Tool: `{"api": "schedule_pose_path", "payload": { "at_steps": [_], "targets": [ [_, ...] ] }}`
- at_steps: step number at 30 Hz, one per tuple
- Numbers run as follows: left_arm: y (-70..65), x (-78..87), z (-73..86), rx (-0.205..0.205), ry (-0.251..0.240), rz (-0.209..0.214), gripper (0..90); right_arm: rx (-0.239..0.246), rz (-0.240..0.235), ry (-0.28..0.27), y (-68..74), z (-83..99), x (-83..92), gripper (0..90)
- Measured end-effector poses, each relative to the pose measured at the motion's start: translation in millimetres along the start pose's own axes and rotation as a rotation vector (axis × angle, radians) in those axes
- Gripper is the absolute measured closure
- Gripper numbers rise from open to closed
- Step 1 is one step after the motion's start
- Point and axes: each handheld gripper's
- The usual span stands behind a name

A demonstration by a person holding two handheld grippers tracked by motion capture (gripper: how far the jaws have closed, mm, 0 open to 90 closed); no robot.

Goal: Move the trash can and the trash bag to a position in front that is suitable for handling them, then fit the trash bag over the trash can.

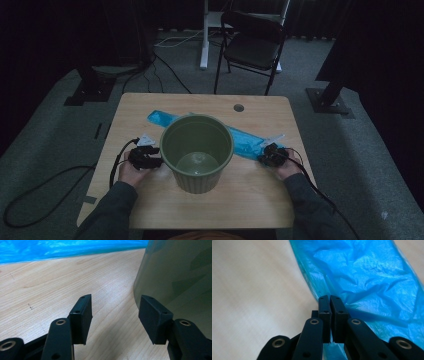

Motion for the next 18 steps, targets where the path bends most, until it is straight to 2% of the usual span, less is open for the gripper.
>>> {"api": "schedule_pose_path", "payload": {
  "at_steps": [6,12,14,16,18],
  "targets": [
    [-2.3,-2.7,-0.2,-0.007,0.009,0.001,44.3,-0.002,-0.026,-0.010,14.1,23.0,14.4,86.0],
    [-2.4,-3.3,-0.2,-0.011,0.012,0.002,44.2,0.015,-0.056,0.006,21.1,34.1,23.0,87.4],
    [-2.1,-3.5,-0.4,-0.009,0.012,0.003,44.2,0.015,-0.060,-0.006,22.3,35.5,24.0,74.6],
    [-2.0,-4.0,-0.7,-0.008,0.011,0.004,44.2,0.018,-0.063,-0.040,24.5,32.8,25.8,60.5],
    [-1.9,-4.6,-0.7,-0.009,0.013,0.006,44.2,0.026,-0.058,-0.075,26.7,26.0,28.7,54.7]
  ]
}}
Point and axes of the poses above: each handheld gripper's, and its own axes: x roughly backward along the jaws, z roughly out of its underside, y roughly to its left
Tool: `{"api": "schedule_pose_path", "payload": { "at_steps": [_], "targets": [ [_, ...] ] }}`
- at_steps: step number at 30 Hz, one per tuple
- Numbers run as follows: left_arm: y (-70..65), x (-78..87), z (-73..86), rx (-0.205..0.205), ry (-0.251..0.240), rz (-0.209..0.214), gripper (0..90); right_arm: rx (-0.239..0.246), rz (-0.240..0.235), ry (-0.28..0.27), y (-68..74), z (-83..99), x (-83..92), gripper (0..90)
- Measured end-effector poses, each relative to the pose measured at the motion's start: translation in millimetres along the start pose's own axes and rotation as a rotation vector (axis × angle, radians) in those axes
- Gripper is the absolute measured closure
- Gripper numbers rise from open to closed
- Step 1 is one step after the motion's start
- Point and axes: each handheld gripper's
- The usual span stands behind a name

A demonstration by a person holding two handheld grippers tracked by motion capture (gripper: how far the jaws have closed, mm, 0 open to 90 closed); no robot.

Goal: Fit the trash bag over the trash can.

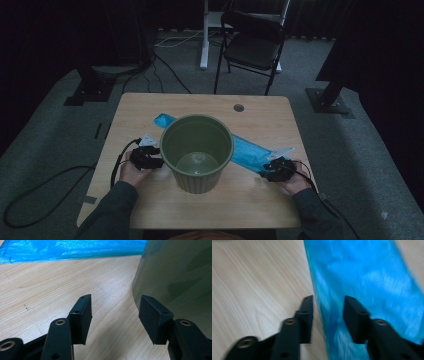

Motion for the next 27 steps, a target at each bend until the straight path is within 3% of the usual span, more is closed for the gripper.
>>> {"api": "schedule_pose_path", "payload": {
  "at_steps": [5,8,9,12,21,24,27],
  "targets": [
    [-0.1,-0.3,-0.2,0.000,0.001,0.000,44.1,0.026,0.003,-0.052,5.0,-23.6,-2.0,47.6],
    [0.0,0.0,-0.3,0.001,0.000,0.001,44.1,0.053,0.001,-0.057,7.2,-35.0,-7.4,45.8],
    [0.3,0.3,-0.1,0.002,-0.002,0.001,44.0,0.077,-0.007,-0.049,8.9,-49.6,-17.6,44.7],
    [0.0,1.2,-0.2,-0.001,-0.004,0.001,44.0,0.096,-0.015,-0.038,9.6,-61.6,-31.5,42.7],
    [-0.7,1.1,-0.3,-0.002,-0.005,0.003,44.0,0.091,-0.016,-0.003,5.0,-76.8,-59.2,41.5],
    [-1.4,1.2,-0.5,-0.003,-0.005,0.003,43.9,0.081,-0.044,0.003,4.2,-83.5,-71.7,40.8],
    [-0.7,2.7,-0.5,0.008,-0.017,0.025,43.4,0.082,-0.046,0.016,4.2,-84.4,-75.8,40.8]
  ]
}}
Point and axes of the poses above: each handheld gripper's, and its own axes: x roughly backward along the jaws, z roughly out of its underside, y roughly to its left
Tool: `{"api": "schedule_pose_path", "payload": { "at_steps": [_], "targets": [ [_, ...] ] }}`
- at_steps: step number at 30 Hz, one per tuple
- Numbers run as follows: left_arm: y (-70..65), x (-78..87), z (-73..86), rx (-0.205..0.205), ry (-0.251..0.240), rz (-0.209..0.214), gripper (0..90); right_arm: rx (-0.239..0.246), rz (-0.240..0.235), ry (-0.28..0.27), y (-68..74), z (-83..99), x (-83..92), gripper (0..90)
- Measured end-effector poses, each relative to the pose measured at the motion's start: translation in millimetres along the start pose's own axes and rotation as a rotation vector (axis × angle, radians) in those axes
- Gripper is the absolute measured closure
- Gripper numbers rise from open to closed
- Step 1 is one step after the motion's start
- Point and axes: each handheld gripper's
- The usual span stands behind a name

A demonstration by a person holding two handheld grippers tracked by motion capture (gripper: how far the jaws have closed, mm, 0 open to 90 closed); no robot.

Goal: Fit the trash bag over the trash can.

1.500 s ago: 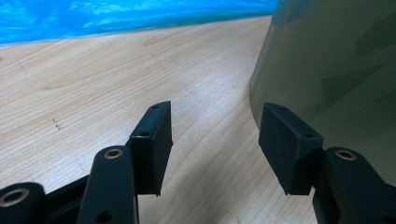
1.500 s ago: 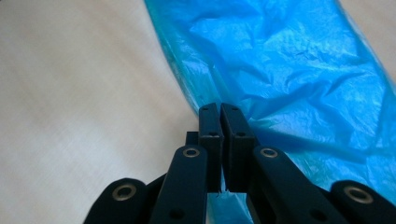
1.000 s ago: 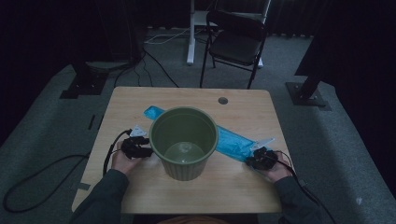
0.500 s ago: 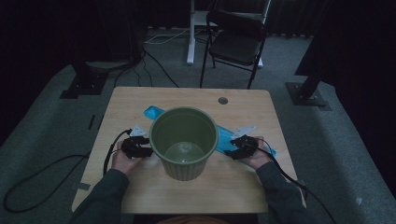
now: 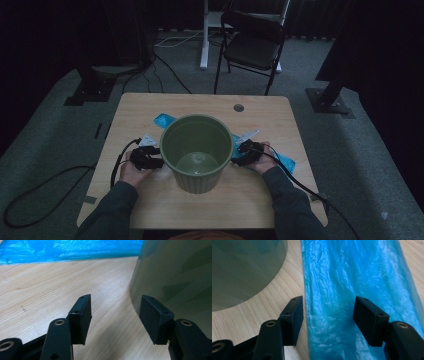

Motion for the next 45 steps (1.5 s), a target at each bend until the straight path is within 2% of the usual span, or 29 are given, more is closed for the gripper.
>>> {"api": "schedule_pose_path", "payload": {
  "at_steps": [6,11,12,20,21,23,24,25,26,27,28,30,31,32,33,34,35,39,45],
  "targets": [
    [0.6,0.5,-0.4,0.008,-0.009,0.030,44.2,-0.017,-0.008,0.001,-3.9,0.1,-5.3,41.6],
    [1.0,1.2,-0.9,0.022,-0.018,0.066,48.4,-0.016,-0.010,-0.003,-4.1,0.4,-5.6,41.5],
    [1.1,1.3,-1.0,0.025,-0.019,0.077,49.0,-0.014,-0.012,-0.001,-4.1,0.1,-6.1,38.5],
    [4.1,2.8,-0.8,0.056,-0.029,0.117,50.0,-0.012,-0.012,-0.007,-5.0,0.9,-6.8,36.2],
    [4.4,3.0,-0.8,0.060,-0.032,0.122,50.1,-0.024,-0.003,-0.009,-6.3,0.9,-5.6,45.6],
    [4.7,2.9,-0.7,0.061,-0.032,0.124,50.1,-0.031,0.005,-0.016,-9.0,1.7,-4.6,51.9],
    [4.7,2.9,-0.7,0.061,-0.032,0.124,50.1,-0.031,0.005,-0.016,-9.0,1.7,-4.6,51.9],
    [4.8,2.8,-0.5,0.062,-0.030,0.125,50.1,-0.041,0.011,-0.019,-10.7,2.2,-4.0,57.0],
    [4.8,2.8,-0.5,0.062,-0.030,0.125,50.1,-0.041,0.011,-0.019,-10.7,2.2,-4.0,57.0],
    [4.7,2.9,-0.4,0.062,-0.029,0.126,50.2,-0.049,0.017,-0.016,-11.4,1.9,-3.4,64.2],
    [4.7,2.9,-0.4,0.062,-0.029,0.126,50.3,-0.049,0.017,-0.016,-11.4,1.9,-3.4,64.2],
    [4.8,3.3,-0.2,0.062,-0.028,0.130,50.4,-0.060,0.027,-0.013,-12.4,1.6,-3.1,69.7],
    [4.7,4.0,0.1,0.061,-0.027,0.133,50.5,-0.070,0.037,-0.011,-13.4,1.3,-2.9,75.3],
    [4.7,4.0,0.1,0.061,-0.027,0.133,50.5,-0.070,0.037,-0.011,-13.4,1.3,-2.9,75.3],
    [4.0,4.7,0.3,0.058,-0.025,0.132,50.8,-0.077,0.051,-0.008,-13.7,1.1,-2.8,81.4],
    [4.0,4.7,0.3,0.058,-0.025,0.132,50.9,-0.077,0.051,-0.008,-13.7,1.1,-2.8,81.4],
    [3.2,5.2,0.4,0.051,-0.025,0.130,51.3,-0.081,0.068,-0.008,-13.8,1.2,-2.9,87.1],
    [1.6,7.0,1.2,0.034,-0.024,0.136,54.5,-0.101,0.075,-0.008,-14.4,1.3,-2.8,89.4],
    [-0.2,8.3,1.9,0.026,-0.025,0.131,55.1,-0.099,0.080,0.001,-12.3,-0.2,-2.6,89.4]
  ]
}}
Point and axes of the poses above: each handheld gripper's, and its own axes: x roughly backward along the jaws, z roughly out of its underside, y roughly to its left
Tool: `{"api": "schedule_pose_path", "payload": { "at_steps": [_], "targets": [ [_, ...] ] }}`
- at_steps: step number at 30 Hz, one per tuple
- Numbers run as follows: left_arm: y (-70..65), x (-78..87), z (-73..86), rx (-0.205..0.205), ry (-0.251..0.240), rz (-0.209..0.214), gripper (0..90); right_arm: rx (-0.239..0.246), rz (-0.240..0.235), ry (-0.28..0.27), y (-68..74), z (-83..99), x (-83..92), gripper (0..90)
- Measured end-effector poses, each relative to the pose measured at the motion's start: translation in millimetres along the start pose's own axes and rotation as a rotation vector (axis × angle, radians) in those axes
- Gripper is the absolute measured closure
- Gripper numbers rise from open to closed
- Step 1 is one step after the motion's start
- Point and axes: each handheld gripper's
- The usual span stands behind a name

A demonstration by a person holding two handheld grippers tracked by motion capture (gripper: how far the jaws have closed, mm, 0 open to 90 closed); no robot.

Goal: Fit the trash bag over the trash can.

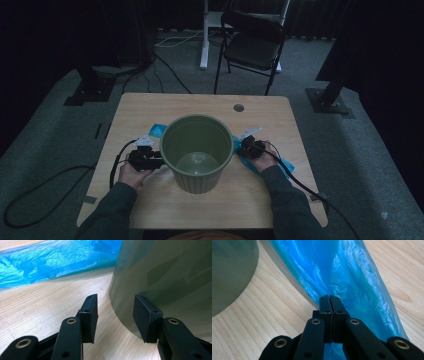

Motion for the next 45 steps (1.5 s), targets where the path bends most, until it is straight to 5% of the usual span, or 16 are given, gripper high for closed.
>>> {"api": "schedule_pose_path", "payload": {
  "at_steps": [10,22,45],
  "targets": [
    [-6.5,5.4,3.6,-0.020,0.011,-0.002,55.2,-0.017,-0.009,-0.050,-2.6,-5.0,20.2,89.5],
    [-10.5,1.2,-0.5,-0.024,0.005,0.009,55.1,-0.067,-0.002,-0.177,-20.3,-14.4,69.3,89.6],
    [-20.0,-16.8,-16.1,-0.015,-0.030,0.067,51.8,-0.012,0.016,-0.270,-32.5,-63.0,137.3,90.0]
  ]
}}
Point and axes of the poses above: each handheld gripper's, and its own axes: x roughly backward along the jaws, z roughly out of its underside, y roughly to its left
